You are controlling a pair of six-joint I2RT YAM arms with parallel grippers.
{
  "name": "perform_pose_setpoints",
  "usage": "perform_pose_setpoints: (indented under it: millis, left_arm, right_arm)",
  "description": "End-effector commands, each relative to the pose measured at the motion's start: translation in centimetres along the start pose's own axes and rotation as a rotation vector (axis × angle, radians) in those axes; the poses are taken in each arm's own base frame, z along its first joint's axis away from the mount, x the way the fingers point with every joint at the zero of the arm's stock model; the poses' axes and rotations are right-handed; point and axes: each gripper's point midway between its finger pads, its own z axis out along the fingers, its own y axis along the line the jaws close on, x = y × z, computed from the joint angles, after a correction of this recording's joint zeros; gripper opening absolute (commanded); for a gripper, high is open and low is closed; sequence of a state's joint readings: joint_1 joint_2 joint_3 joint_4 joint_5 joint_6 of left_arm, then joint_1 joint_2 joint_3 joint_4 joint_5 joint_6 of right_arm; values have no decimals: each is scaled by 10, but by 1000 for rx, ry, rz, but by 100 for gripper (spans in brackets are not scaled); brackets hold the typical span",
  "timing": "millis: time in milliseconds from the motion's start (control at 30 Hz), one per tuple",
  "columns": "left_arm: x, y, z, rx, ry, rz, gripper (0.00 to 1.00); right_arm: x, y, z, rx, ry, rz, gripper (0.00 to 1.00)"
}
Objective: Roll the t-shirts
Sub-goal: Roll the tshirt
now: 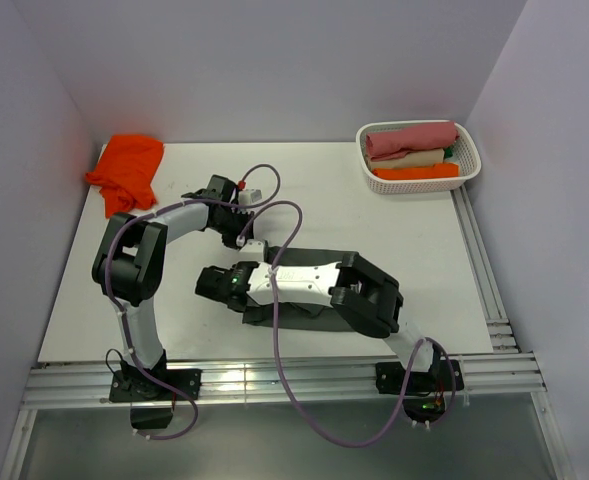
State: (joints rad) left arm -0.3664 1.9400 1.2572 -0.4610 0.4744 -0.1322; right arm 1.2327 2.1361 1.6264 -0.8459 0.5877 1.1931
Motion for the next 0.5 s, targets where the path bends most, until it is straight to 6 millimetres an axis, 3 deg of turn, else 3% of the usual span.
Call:
perform_pose_setpoints:
  millis: [0, 133, 167, 200, 267, 300, 367, 400, 467]
  left_arm:
    - [1, 13, 3, -72, 11, 37, 4]
    - [0, 12, 2, -70, 7, 40, 12]
    - [-1, 11, 2, -67, 3, 44, 20]
    - [-2, 9, 0, -60, 1, 47, 25]
    - [-8, 5, -3, -44, -12, 57, 36]
    - [-12, -1, -8, -12, -26, 65, 45]
    - [-19, -6, -15, 19, -50, 73, 57]
    - [-24, -15, -22, 59, -65, 86, 60]
    - [-28, -21, -31, 94, -84, 98, 64]
  right_arm:
    - [11, 2, 0, -9, 9, 14, 38]
    - [17, 4, -3, -47, 22, 52, 25]
    - [22, -3, 1, -43, 28, 57, 21]
    - [18, 6, -5, -99, 25, 95, 21]
    - [25, -5, 1, -111, 35, 122, 21]
    - [17, 5, -6, -178, 23, 175, 21]
    - [24, -7, 2, -194, 33, 204, 21]
    - [15, 3, -6, -264, 19, 254, 21]
    - [24, -9, 3, -280, 38, 282, 21]
